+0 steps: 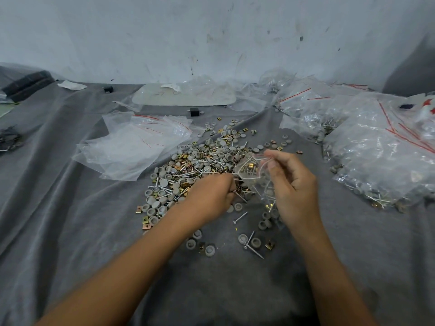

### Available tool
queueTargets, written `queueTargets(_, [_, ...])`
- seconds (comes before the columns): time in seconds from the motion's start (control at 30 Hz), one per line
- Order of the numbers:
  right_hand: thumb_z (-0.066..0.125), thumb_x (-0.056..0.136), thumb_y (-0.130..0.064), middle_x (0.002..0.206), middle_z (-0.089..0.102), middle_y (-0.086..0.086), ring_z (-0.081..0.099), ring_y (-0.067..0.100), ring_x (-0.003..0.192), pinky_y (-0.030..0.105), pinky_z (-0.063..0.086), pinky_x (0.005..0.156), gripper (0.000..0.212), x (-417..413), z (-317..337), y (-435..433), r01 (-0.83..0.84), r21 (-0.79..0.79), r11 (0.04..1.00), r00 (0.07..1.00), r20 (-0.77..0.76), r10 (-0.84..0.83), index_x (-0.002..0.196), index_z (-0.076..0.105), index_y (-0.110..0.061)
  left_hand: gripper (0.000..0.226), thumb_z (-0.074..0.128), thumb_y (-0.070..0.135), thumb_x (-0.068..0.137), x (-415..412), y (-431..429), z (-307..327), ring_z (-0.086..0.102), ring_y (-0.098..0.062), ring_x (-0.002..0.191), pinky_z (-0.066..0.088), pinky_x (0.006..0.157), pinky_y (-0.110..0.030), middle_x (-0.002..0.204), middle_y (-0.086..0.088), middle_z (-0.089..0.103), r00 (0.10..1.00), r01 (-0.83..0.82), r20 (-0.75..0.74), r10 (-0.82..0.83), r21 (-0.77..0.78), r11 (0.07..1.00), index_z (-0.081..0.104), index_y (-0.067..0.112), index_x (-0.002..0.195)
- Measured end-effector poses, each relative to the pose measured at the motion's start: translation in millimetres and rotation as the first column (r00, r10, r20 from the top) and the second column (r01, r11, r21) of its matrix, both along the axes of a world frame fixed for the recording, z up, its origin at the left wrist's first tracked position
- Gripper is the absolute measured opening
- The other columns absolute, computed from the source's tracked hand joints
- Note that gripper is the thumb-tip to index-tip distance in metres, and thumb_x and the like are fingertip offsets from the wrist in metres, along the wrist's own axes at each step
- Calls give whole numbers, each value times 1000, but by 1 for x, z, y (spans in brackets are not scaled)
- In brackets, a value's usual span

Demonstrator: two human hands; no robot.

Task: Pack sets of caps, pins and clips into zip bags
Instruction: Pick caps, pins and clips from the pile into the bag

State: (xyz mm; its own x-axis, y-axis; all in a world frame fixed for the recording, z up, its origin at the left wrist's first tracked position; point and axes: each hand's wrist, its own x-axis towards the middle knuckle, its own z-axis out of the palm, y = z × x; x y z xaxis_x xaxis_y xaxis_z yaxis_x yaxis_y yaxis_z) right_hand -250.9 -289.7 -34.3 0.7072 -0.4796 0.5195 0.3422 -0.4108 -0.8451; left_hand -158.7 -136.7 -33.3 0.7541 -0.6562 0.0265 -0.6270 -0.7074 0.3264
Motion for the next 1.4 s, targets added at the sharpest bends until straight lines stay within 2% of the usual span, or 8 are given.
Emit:
queueTargets(0.17, [58,102,-15,107,74,-15,69,7,100,27,55,84,24,-4,-2,0,-19,-39,999,1000,-18,18,112,69,-34,8,63,27,92,-5,10,-2,55,-15,79,41,64,-32,84,9,60,996,-78,-64,67,-189,979,56,25,94])
queueTargets(0.33, [58,103,-12,109,75,-13,69,8,106,26,54,90,21,-6,-4,0,-30,-52,998,999,-43,27,113,70,-27,11,68,27,89,-9,21,3,56,1,75,40,62,-17,84,16,62,990,-119,-115,86,-328,937,63,32,97])
queueTargets(0.47, [57,102,-21,108,74,-14,69,8,105,27,55,88,20,-9,-4,-2,-12,-54,998,998,-62,9,115,71,-28,15,66,25,91,-13,25,10,60,-2,74,50,71,-27,83,13,65,989,-116,-130,66,-424,898,64,38,96])
queueTargets(0.57, [57,102,-24,109,74,-14,70,9,105,28,54,88,20,-10,-4,-3,-17,-69,997,998,-67,13,116,70,-27,11,64,28,95,-15,30,12,60,-7,69,50,68,-32,81,11,65,986,-117,-164,40,-499,859,67,36,100])
queueTargets(0.7, [58,102,-22,109,74,-17,69,6,105,17,51,87,20,-12,-3,0,-28,-103,994,998,-63,22,114,70,-32,5,64,31,97,-18,36,15,59,-9,70,48,65,-28,78,6,64,973,-150,-232,5,-614,775,68,32,97])
queueTargets(1.03, [58,103,-19,111,73,-19,68,3,109,15,51,90,20,-19,0,6,-66,-133,989,994,-92,54,117,70,-29,16,64,15,93,-26,35,28,46,-2,58,39,55,-15,64,15,54,962,-129,-260,-79,-695,707,68,29,86])
queueTargets(1.2, [58,103,-18,110,73,-17,68,5,109,13,48,88,20,-20,2,3,-67,-133,989,995,-85,56,116,70,-28,20,62,19,97,-30,29,27,54,-7,75,42,67,-19,86,3,58,971,-53,-209,-112,-652,756,74,35,100])
queueTargets(1.4, [59,103,-16,109,73,-17,67,3,107,13,48,88,19,-15,2,4,-55,-135,989,997,-66,46,115,71,-25,27,60,21,98,-30,18,28,60,-2,90,45,78,-16,103,8,62,972,-52,-210,-104,-626,778,67,47,98])
